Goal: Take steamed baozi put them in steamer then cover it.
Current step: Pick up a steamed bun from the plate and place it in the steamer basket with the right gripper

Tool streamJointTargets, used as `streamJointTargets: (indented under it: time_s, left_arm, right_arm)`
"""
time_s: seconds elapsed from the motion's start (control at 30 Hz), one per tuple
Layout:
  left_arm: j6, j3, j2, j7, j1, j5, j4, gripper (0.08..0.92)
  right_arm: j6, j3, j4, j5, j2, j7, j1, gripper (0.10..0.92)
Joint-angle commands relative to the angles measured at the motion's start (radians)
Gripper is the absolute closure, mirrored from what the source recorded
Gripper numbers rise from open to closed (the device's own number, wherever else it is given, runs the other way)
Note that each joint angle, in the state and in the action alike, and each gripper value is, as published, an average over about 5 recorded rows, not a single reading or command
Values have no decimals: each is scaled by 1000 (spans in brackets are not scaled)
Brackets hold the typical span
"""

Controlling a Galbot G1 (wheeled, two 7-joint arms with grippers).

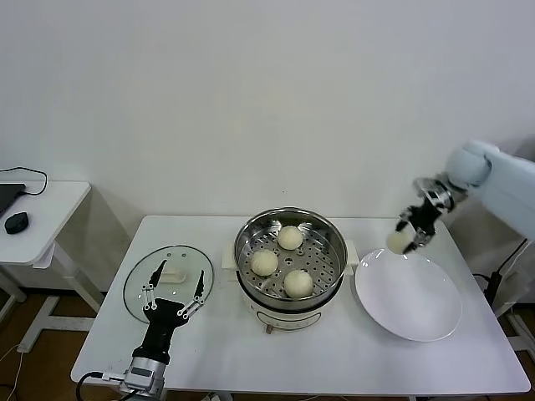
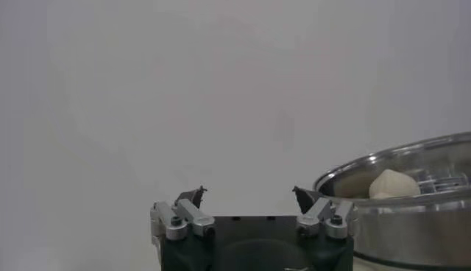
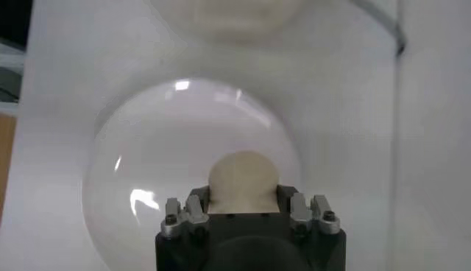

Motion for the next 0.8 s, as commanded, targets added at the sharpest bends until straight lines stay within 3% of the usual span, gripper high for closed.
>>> streamJointTargets:
  time_s: [0.03,0.33,0.8]
  left_arm:
    - [0,4,2,0,-2,1,-1,177]
    - [-3,6,2,-3,-3,0,0,177]
    - [-10,-7,8,-8,-1,-8,5,177]
  right_arm:
    - [-113,-253,221,264,141,23,302,397]
    - [-157,-279,224,290,278,104,230,405]
    - [-174,-272,135,205,331,150,78,406]
